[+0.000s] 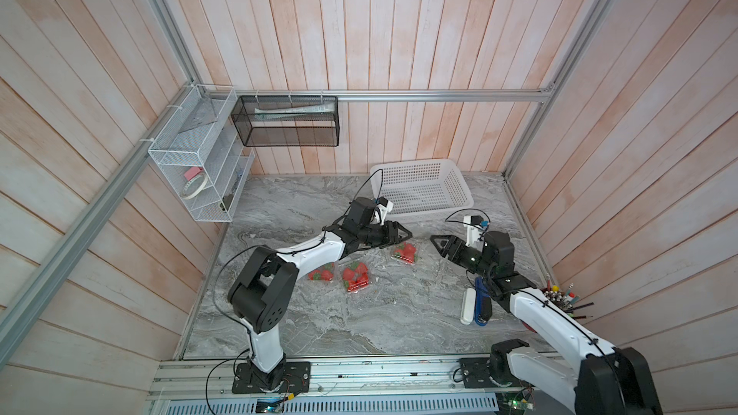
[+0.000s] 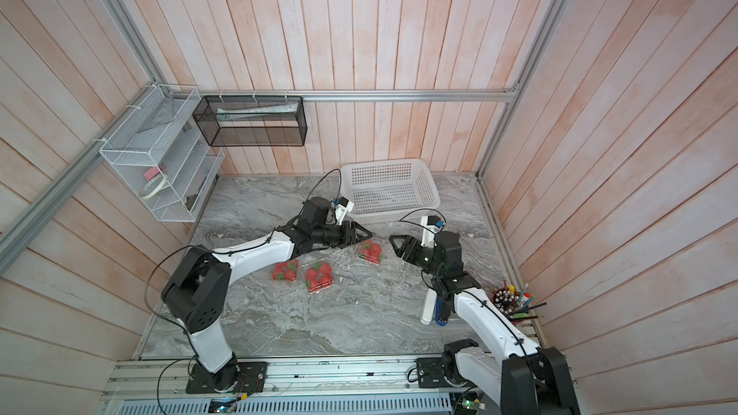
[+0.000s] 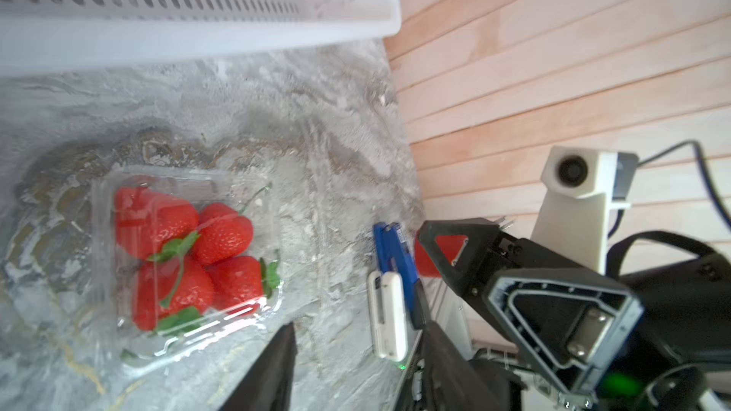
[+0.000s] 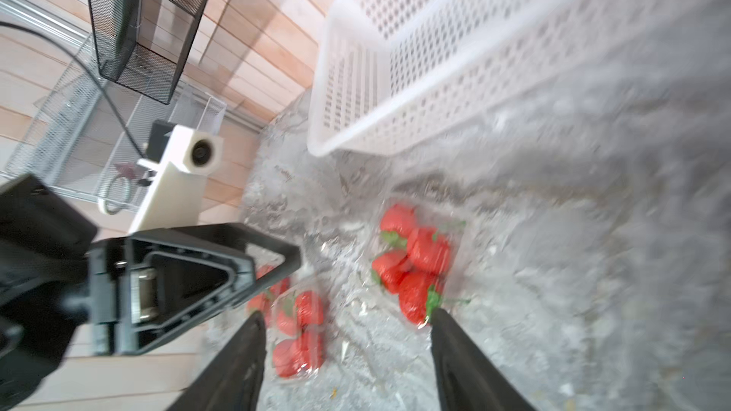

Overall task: Pack strawberries into containers
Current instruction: Reset both arms

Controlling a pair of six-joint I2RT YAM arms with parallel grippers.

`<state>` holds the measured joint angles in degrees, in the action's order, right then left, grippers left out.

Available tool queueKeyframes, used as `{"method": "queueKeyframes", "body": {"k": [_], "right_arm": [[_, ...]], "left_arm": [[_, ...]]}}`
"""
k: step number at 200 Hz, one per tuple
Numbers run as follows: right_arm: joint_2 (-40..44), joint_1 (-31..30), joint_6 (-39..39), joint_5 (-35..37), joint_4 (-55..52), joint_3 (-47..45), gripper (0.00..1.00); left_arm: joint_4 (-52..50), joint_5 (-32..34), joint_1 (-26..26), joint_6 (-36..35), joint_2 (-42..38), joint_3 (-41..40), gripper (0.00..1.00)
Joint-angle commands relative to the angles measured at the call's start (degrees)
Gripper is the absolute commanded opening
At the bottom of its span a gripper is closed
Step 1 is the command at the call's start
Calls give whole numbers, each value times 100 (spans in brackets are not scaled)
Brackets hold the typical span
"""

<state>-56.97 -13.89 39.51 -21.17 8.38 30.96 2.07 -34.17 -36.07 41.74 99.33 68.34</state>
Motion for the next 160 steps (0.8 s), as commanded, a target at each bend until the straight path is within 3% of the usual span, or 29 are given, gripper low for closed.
{"method": "queueKeyframes", "body": {"k": [1,13,33,55,71,87,97,116,123,138,150,160], "right_arm": [[282,-27,-1071,1227,-1696,270,98],[401,-25,-1310,1611,-1642,288,98],[522,-30,-1655,2460,-1192,133,98],[572,-52,-2681,3136,-83,-389,98],[554,-55,-3261,3735,507,-701,98],[325,-7,-3761,4368,1567,-1134,98],[20,126,-3888,4609,2269,-1374,98],[-784,464,-3680,4209,2991,-1480,98],[-1125,483,-3654,4170,3303,-1506,98],[-1919,511,-3636,4206,4233,-1549,98],[-2191,523,-3600,4278,3786,-1098,98],[-2455,632,-3537,4217,4097,-1023,98]], "left_arm": [[-304,794,7,-509,-755,-267,100],[-263,1285,6,-752,-1302,-591,100],[-12,2737,19,-1240,-2449,-1390,100],[1065,4301,49,-2311,-3537,-2677,100],[1777,5146,65,-3518,-4031,-3513,100],[2529,6068,223,-3973,-4129,-4190,100],[2988,6033,615,-3958,-3959,-4504,100],[3851,5520,1325,-3941,-3318,-4884,100],[3244,5500,1442,-3843,-3199,-4591,100],[3893,5074,1525,-4631,-2924,-4626,100],[4668,5139,1667,-4934,-2620,-4838,100],[4915,5077,1962,-4915,-2349,-4896,100]]}}
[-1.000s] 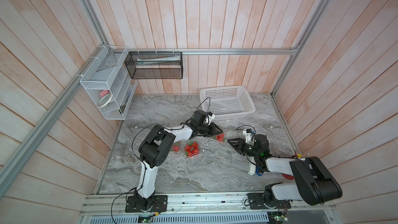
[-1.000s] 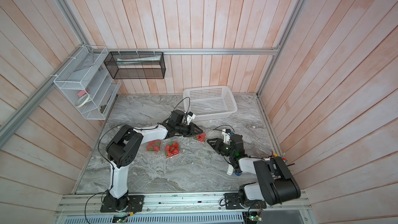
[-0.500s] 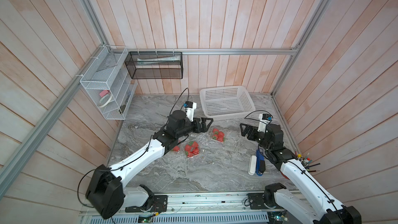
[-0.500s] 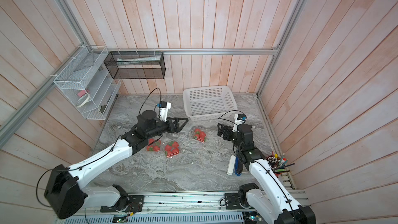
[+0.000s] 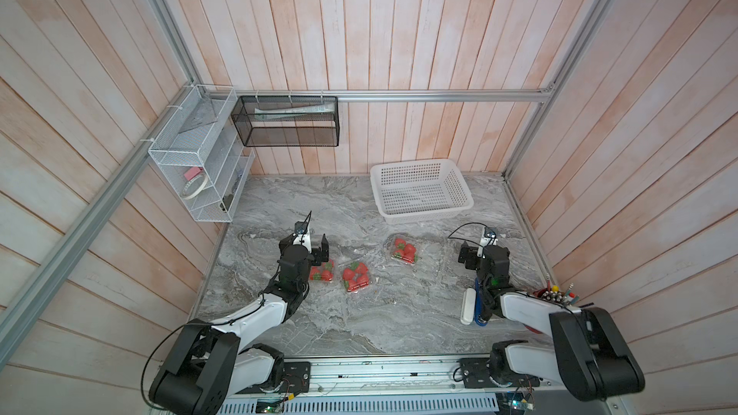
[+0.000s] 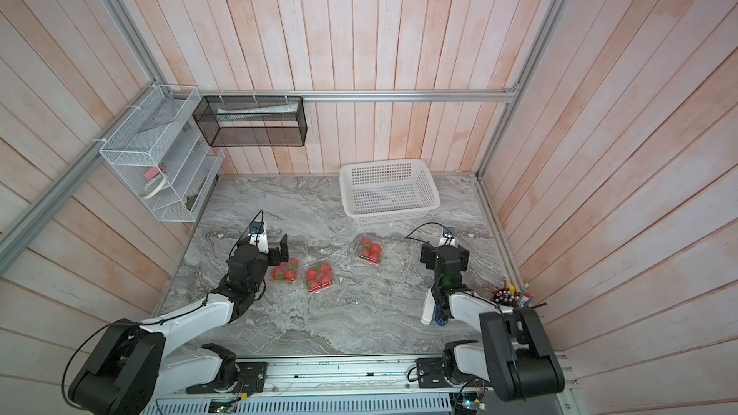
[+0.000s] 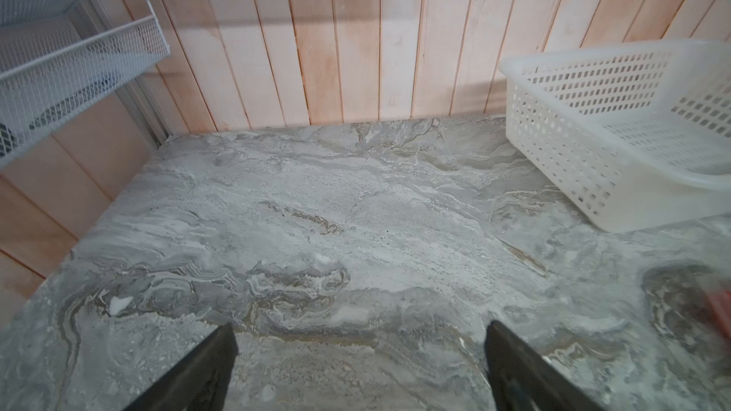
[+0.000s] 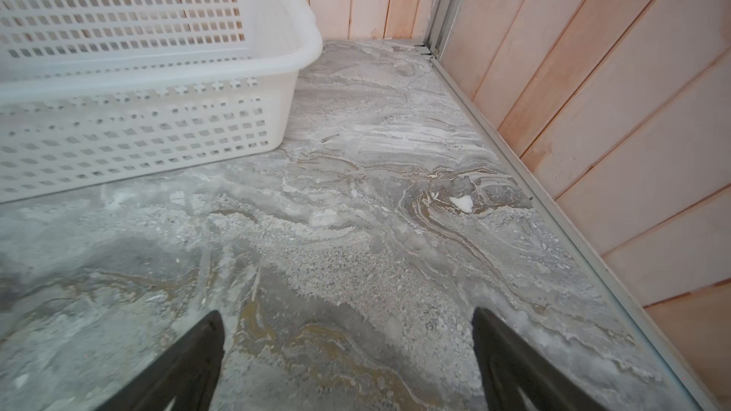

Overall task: Pack strawberries into containers
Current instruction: Reset both arms

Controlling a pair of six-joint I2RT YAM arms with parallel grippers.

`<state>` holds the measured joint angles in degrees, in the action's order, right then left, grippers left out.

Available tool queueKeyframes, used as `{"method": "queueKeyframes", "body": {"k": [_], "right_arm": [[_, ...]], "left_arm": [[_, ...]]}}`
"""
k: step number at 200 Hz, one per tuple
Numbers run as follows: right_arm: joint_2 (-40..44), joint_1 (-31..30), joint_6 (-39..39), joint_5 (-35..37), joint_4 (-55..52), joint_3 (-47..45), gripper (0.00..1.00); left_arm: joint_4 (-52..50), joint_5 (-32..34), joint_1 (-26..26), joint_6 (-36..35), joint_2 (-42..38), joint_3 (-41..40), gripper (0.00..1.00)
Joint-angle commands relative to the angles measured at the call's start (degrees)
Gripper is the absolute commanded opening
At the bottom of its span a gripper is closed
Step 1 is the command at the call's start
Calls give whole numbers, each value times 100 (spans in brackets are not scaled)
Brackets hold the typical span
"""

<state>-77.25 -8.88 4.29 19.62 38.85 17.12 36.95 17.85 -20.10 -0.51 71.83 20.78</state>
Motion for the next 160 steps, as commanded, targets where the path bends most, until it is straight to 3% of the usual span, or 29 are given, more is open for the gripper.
{"method": "queueKeyframes", "body": {"k": [1,6,12,29,34,40,55,64,73,80,92,109,131,160], "right_arm": [[-447,136,-16,139,1092,365,98],[-551,179,-16,123,1222,406,98],[-643,237,-15,83,1221,487,98],[-710,491,2,-324,1022,605,98],[-668,528,-82,-428,1190,503,98],[-578,556,-185,-453,1529,305,98],[-438,653,-330,-547,2585,-354,98],[-925,865,-84,-628,4045,-800,98],[-1586,936,-114,-572,5589,-1110,98],[-1266,890,-49,-496,4781,-1071,98],[-849,1002,26,-828,2950,-416,98],[-1328,928,-82,-611,4358,-680,98],[-1032,921,18,-494,3440,-489,98],[-1288,917,-28,-486,4194,-657,98]], "left_arm": [[1296,-80,379,-653,401,-102,100],[628,-88,450,-608,399,129,100],[634,-537,661,-735,494,142,100],[2239,-871,1122,-685,998,-414,100],[2301,-737,1129,-682,1012,-475,100],[2554,-1020,1283,-636,1043,-603,100],[3554,-1374,1751,-153,1525,-921,100],[4609,-1704,2149,181,2015,-1115,100],[3888,-2080,2490,534,1698,-1057,100],[3146,-2134,2556,621,1536,-808,100],[3419,-2093,2424,534,1841,-648,100],[3091,-1874,2328,363,1689,-620,100],[3131,-1325,2007,123,1746,-609,100],[3035,-1723,2202,228,1798,-486,100]]}}
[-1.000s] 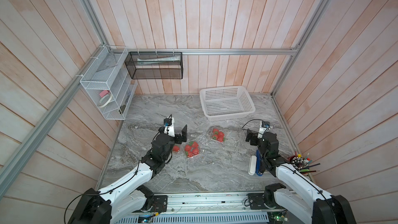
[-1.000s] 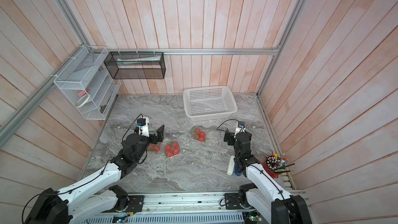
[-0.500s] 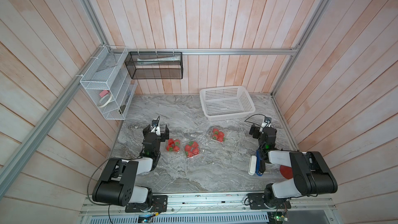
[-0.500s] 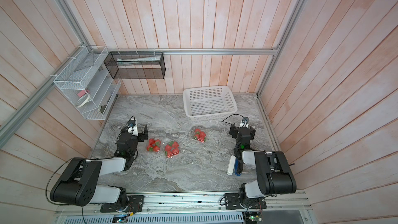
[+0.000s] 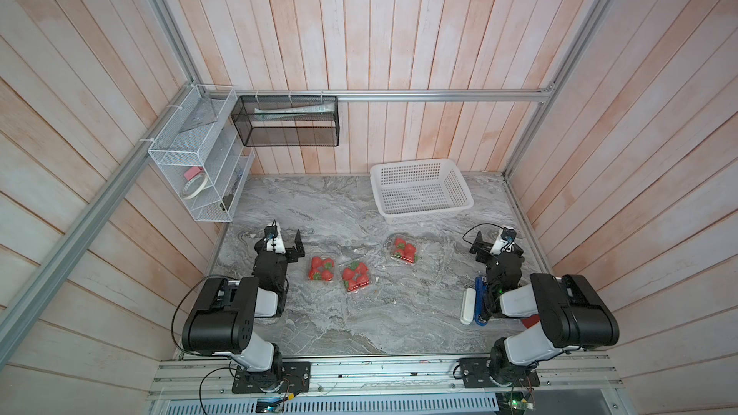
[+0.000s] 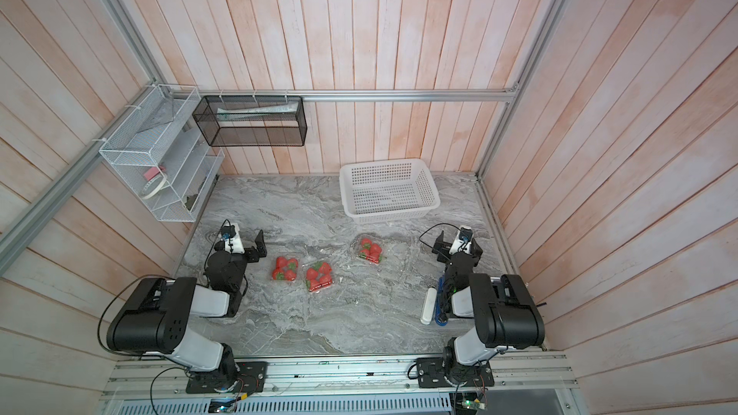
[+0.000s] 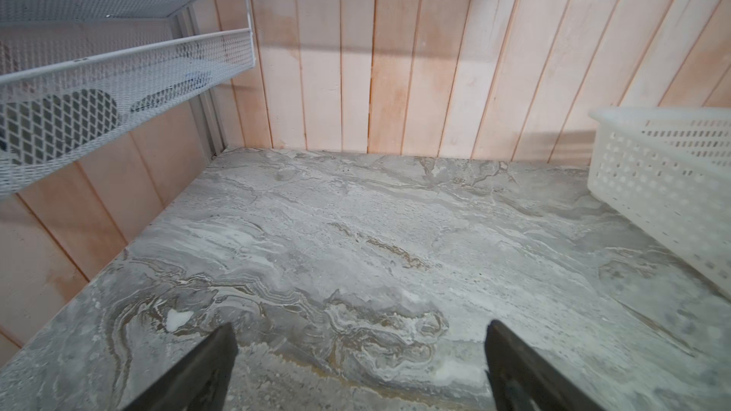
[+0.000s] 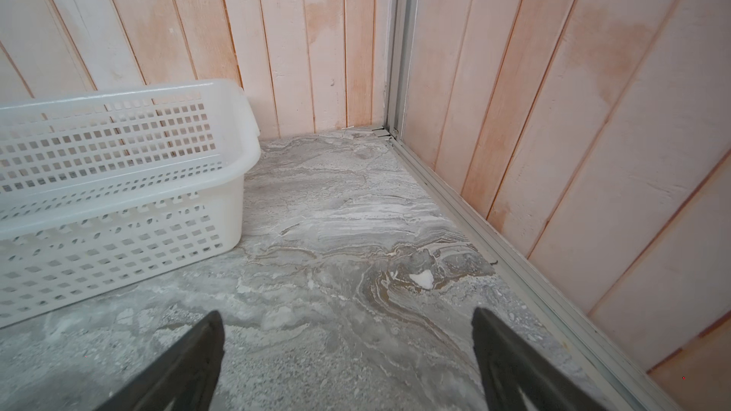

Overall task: Pack strawberries into containers
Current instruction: Reset both arms

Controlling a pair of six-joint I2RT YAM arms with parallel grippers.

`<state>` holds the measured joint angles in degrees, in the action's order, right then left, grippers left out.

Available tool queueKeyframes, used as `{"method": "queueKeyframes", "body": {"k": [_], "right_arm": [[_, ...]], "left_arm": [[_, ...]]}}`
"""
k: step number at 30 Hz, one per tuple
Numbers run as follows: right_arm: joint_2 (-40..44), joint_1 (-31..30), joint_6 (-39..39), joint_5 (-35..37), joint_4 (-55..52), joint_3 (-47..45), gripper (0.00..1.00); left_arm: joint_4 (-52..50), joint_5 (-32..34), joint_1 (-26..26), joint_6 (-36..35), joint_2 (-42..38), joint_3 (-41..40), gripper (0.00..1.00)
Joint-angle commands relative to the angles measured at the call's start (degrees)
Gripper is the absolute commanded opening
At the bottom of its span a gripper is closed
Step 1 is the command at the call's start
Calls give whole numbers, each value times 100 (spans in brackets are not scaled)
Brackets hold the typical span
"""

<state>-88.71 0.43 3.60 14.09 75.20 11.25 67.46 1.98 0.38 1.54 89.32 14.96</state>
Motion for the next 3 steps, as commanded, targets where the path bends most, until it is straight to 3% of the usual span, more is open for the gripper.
{"method": "queueKeyframes", "body": {"k": [1,3], "right_arm": [[-136,-15,48,72,545,-70,98],[-20,-16,55,46,195,14,98]], "left_arm": [[-11,-132,154,18,46,91,100],[53,45,44,-64,19,24,100]]}}
